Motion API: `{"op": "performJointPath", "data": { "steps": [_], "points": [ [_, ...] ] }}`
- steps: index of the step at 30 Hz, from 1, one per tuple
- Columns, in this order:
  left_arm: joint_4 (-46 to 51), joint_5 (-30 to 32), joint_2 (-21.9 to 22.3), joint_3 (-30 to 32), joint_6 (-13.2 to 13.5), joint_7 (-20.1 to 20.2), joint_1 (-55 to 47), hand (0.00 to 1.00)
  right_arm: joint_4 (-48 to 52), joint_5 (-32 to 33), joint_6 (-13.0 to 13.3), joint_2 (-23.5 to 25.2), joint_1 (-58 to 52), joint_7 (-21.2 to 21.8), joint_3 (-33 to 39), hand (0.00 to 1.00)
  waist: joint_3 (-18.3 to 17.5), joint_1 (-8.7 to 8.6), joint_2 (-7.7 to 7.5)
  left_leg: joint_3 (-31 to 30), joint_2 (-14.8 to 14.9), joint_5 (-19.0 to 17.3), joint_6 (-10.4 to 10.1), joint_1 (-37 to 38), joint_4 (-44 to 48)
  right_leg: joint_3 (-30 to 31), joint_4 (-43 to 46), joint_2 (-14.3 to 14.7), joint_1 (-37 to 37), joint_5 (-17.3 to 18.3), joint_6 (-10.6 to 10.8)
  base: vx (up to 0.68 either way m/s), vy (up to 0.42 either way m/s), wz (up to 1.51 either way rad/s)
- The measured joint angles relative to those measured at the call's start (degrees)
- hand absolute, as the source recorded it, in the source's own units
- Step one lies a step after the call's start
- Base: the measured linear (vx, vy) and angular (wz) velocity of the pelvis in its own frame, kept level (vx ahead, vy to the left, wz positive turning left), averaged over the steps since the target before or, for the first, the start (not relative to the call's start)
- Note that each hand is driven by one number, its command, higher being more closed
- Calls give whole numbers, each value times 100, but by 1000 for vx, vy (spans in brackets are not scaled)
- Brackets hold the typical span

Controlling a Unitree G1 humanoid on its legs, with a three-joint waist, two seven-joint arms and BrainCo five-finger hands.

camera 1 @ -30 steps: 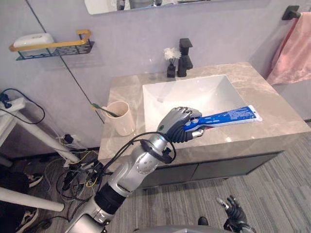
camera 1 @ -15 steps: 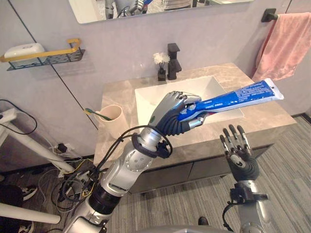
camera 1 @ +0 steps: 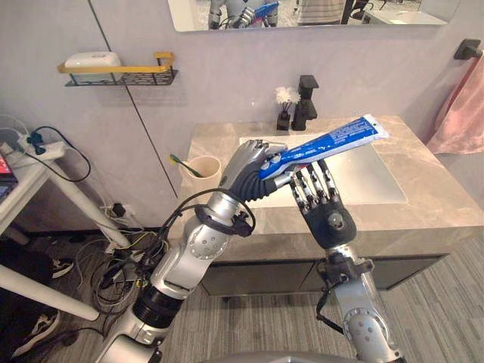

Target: Organize washtable

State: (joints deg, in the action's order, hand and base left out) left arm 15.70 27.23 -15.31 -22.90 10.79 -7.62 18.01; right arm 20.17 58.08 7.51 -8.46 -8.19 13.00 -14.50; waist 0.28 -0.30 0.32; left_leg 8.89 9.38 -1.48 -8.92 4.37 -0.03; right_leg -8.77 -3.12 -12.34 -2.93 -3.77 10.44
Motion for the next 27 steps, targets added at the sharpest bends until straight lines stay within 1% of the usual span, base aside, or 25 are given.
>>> {"op": "performJointPath", "data": {
  "steps": [2,6,8,13,16,19,23,27],
  "points": [
    [-2,-16,1,-25,1,-23,0,100,-3,161,56,-1,11,-63,-44,0,-30,6,-11,-26,0,33,3,0,-36,-25,1,2,-4,13,-5,-38,-7,12],
    [-76,-119,-5,-136,7,-36,0,100,-17,163,127,-1,100,-188,-54,0,-103,12,-44,-112,-1,139,-1,1,-164,-123,8,4,-13,20,-15,-35,0,12],
    [-186,-162,0,-242,18,-31,0,100,-63,163,162,1,312,-235,-58,0,-115,12,-53,-138,-1,192,1,7,-215,-142,11,8,-7,18,-17,-24,3,6],
    [-215,-218,1,-272,21,-28,-1,100,-132,162,361,1,522,-406,-36,0,-158,28,-64,-142,-1,210,-3,5,-221,-144,10,9,-1,17,-19,0,0,0],
    [-215,-250,10,-399,32,-27,-1,100,-441,163,378,12,680,-489,-1,0,-231,31,-96,-140,-2,214,-7,3,-238,-149,9,10,6,17,-19,0,0,0],
    [-215,-334,33,-475,54,-17,-1,100,-462,162,397,21,796,-573,22,0,-232,50,-94,-142,-2,215,-7,3,-243,-153,8,10,7,17,-19,0,0,0],
    [-215,-335,111,-541,59,-14,-1,100,-462,161,499,30,996,-598,98,0,-234,65,-97,-146,-2,215,-7,5,-245,-157,8,10,2,18,-20,0,0,0],
    [-215,-395,122,-769,70,65,-1,100,-463,161,533,46,1113,-630,97,0,-234,68,-97,-152,-2,234,-10,10,-270,-165,8,10,3,19,-22,0,0,0]
  ]
}}
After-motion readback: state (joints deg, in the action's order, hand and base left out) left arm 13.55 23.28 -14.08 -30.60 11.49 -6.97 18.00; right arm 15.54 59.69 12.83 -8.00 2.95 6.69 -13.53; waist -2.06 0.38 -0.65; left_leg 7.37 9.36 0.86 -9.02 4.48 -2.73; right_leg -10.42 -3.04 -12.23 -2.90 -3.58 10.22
